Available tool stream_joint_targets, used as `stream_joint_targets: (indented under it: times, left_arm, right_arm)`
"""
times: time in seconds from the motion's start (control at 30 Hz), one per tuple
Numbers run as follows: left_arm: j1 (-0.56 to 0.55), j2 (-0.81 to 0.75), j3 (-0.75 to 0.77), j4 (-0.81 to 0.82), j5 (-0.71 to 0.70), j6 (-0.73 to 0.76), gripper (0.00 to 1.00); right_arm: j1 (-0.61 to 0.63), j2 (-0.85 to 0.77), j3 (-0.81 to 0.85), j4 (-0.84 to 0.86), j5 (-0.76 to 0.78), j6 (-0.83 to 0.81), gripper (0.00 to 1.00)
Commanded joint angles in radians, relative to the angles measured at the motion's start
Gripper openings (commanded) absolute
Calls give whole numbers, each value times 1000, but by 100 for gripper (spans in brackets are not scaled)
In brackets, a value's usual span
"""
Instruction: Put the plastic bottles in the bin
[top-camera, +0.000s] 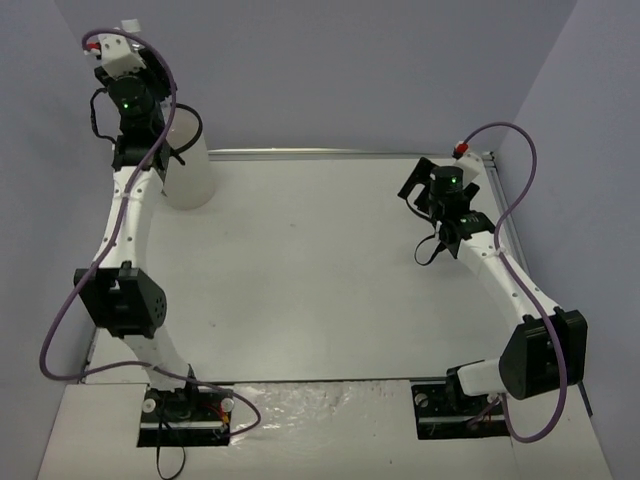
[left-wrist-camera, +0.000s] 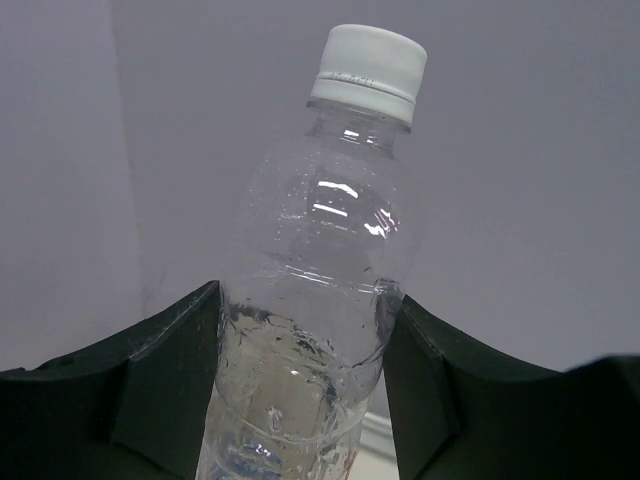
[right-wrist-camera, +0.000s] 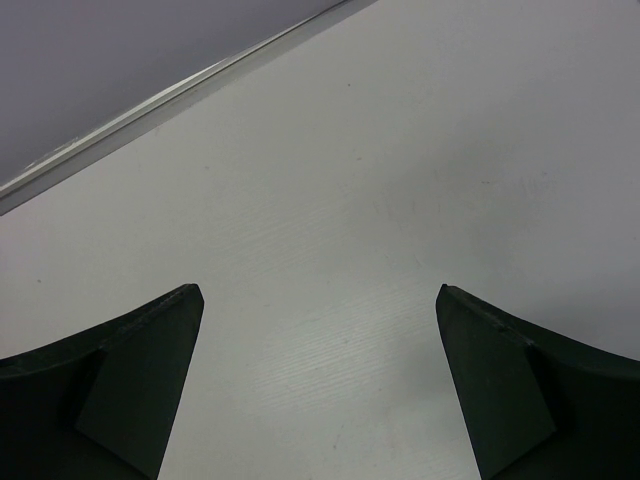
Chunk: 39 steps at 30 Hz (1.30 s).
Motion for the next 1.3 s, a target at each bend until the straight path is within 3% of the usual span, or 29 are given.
stream_joint_targets:
  times: [0.0,0.13,0.23,0.33,0.6,0.77,0.83,0.97,1.03,1.27]
  left_arm:
    - [54,163,181,178,-51,15,23]
    - [69,277,352,117,-104,43,23]
    - [81,342,388,105,-116,52,23]
    - [82,351,346,132,-132,62,23]
    - [93,310,184,187,-218,72,37]
    - [138,299,137,151,-177,-29,40]
    - [145,300,137,133,-165,-46,47]
    - [145,289,126,130,-118,-30,75]
    - [145,277,117,134,-102,-28,83]
    - [145,243,91,142,-62,-10,89]
  right_arm:
    - [-22,2,17,74,35,-59,100]
    - [-38,10,18,74,58,-74,100]
    - [-41,18,17,73,57,-84,100]
    - [-45,36,19,74,56,-87,100]
    - [-53,71,25,73,5,-96,100]
    - [-55,64,10,73,12,-90,100]
    - [-55,61,2,73,11,-90,100]
    - [-57,54,-12,73,18,-90,100]
    - [-58,51,-14,73,17,-88,100]
    - [-60,49,-19,73,14,-87,100]
